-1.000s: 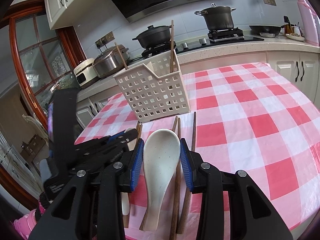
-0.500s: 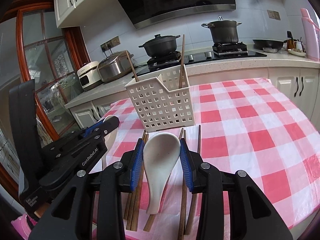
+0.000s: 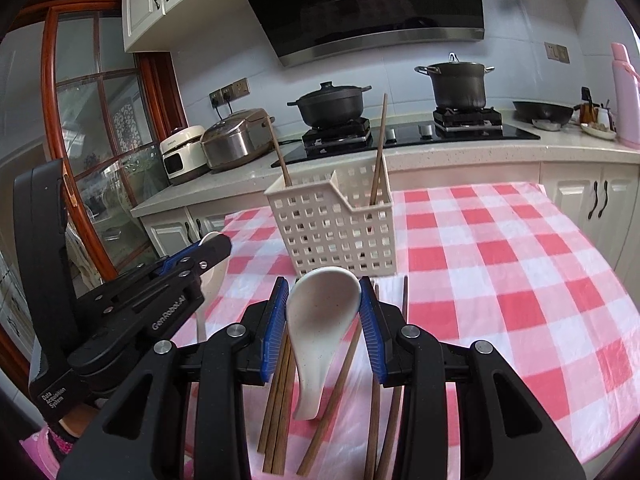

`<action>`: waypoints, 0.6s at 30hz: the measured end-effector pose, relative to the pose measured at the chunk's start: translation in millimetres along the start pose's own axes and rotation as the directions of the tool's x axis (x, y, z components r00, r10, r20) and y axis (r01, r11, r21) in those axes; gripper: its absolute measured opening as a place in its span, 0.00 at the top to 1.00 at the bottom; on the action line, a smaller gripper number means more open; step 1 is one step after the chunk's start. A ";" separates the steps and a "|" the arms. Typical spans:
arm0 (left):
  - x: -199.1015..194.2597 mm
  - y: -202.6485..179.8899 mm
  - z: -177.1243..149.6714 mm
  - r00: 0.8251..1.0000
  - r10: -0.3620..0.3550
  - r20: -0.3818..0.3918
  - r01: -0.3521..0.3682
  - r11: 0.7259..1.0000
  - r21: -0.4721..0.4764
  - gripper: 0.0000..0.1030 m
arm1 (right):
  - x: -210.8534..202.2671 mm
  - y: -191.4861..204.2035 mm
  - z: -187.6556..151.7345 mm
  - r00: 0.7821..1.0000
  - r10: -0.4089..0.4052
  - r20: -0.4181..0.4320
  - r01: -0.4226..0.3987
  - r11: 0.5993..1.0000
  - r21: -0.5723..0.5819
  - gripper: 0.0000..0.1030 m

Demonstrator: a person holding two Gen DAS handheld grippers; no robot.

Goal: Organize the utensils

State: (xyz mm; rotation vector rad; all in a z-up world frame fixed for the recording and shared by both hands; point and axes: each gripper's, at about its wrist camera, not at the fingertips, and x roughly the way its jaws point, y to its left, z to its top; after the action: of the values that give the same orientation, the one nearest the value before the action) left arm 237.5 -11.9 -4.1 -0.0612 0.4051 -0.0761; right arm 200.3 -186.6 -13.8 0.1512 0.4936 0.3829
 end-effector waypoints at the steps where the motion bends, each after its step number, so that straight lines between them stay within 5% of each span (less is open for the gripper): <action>1: 2.0 1.9 3.0 1.000 0.004 0.002 -0.004 1.000 -0.005 0.90 | 2.8 -1.4 4.0 1.000 0.001 -0.001 -0.001 1.000 0.002 0.65; 18: 27.3 1.3 72.0 0.992 0.064 0.107 -0.064 0.998 -0.011 0.90 | 27.1 -6.1 66.7 0.997 -0.040 0.064 0.044 0.998 -0.055 0.65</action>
State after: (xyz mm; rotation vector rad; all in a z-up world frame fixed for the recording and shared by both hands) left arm 291.1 -9.8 51.2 -0.0594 0.2998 -0.0079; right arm 256.9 -184.9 31.2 0.0978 0.4233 0.3494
